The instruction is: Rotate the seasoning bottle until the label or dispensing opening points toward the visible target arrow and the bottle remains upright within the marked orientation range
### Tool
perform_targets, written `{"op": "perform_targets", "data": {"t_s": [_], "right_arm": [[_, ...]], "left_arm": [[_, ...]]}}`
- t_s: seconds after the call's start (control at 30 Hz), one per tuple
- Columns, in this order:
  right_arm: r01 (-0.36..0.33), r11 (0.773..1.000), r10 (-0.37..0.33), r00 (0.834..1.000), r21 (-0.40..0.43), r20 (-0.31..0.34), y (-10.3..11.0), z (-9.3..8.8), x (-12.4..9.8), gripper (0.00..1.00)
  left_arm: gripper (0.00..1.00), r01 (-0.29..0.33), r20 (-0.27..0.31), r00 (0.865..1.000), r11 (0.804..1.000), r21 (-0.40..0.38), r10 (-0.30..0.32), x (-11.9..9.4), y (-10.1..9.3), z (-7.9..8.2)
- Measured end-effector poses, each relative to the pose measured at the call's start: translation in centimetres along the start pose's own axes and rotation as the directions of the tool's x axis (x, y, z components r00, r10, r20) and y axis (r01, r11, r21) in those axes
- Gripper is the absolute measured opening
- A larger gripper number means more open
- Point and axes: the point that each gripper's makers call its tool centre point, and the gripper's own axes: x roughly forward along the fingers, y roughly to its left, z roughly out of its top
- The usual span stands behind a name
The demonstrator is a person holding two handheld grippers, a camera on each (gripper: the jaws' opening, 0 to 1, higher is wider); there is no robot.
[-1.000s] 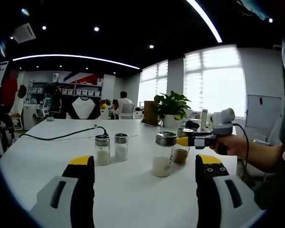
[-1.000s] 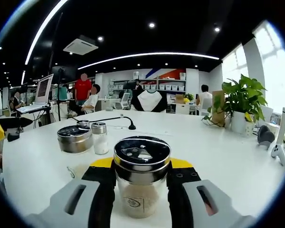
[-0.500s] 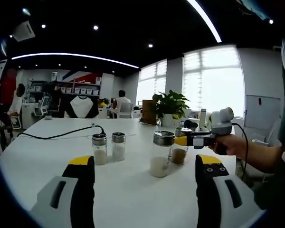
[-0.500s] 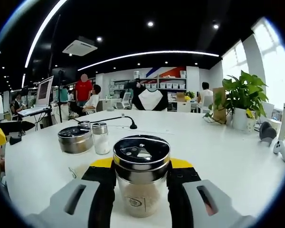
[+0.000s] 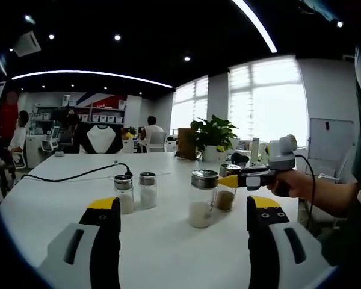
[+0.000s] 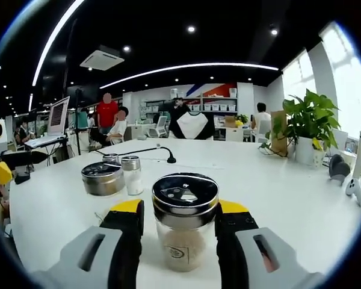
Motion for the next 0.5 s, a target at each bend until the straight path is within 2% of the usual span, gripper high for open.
{"op": "perform_targets", "data": {"t_s": [0.13, 0.27, 0.4, 0.5], "right_arm": [[-0.011, 1.0, 0.011, 1.0, -0.003, -0.014, 0.4, 0.5, -1.2, 0.49], [-0.018, 1.0, 0.017, 1.0, 0.021, 0.019, 0.6, 1.7, -2.6, 0.49], [-0.006, 1.0, 0.006, 1.0, 0.018, 0.013, 0.4, 2.1, -3.3, 0.51], [-0.009, 0.999, 0.008, 1.0, 0.031, 0.022, 0.5, 2.3, -3.8, 0.51]], "left_arm": [[0.91, 0.002, -0.001, 1.0, 1.0, -0.001, -0.002, 0.0, -0.1, 0.0], [0.9, 0.008, 0.008, 1.0, 1.0, -0.01, -0.008, 0.1, -0.2, 0.1], [0.9, 0.01, 0.011, 1.0, 1.0, -0.012, -0.01, 0.3, -0.3, 0.3], [0.93, -0.001, 0.037, 0.999, 1.0, -0.029, 0.002, 0.3, -0.2, 0.8]]}}
